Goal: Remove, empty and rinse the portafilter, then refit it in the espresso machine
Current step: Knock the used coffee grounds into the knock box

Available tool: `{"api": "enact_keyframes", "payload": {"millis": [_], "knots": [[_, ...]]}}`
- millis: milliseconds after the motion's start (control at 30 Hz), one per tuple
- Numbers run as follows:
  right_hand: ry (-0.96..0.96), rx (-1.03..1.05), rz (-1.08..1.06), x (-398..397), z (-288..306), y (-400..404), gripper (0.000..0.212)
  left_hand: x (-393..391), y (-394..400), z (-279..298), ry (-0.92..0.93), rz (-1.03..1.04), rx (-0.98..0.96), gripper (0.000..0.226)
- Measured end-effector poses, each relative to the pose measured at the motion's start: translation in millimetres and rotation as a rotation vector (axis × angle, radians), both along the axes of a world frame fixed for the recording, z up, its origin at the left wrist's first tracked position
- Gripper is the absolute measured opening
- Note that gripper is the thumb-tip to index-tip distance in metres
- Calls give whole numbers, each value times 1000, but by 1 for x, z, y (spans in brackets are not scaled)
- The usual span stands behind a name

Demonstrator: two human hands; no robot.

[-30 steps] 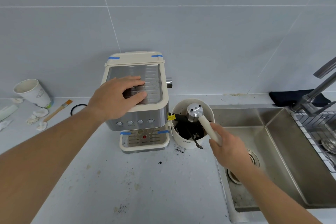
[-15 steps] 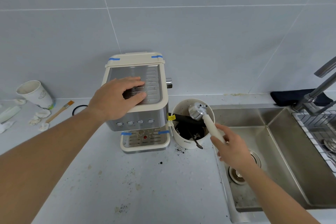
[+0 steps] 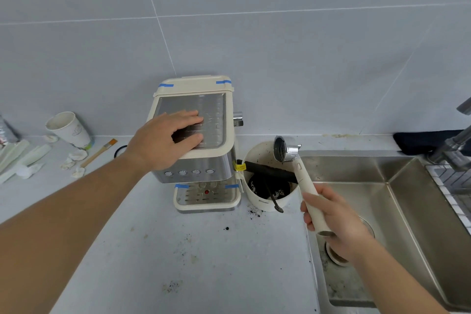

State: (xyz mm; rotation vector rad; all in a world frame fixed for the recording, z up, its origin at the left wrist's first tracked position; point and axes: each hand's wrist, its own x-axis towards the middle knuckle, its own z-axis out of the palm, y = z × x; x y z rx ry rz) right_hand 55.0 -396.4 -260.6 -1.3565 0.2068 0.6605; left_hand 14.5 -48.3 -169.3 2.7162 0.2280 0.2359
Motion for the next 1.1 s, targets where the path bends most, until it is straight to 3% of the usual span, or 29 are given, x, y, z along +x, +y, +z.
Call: {"api": "enact_keyframes", "payload": {"millis": [100,333,567,800,1100], "knots": [[107,131,36,-1,4,-8,20,0,-2,-1,2,6,7,41],[126,225,89,-10,10,-17,45,0,-3,-2,1,18,40,41],[86,209,23,-23,20,-12,21,-2,-2,-1,-13,-10,27,41],[86,233,-16,-29,28,-8,32,-2,-2,-2,-26,-43,71,44],[27,207,-50,-29,36,-18,19,1,-10,3,32,-58,77,44]]}}
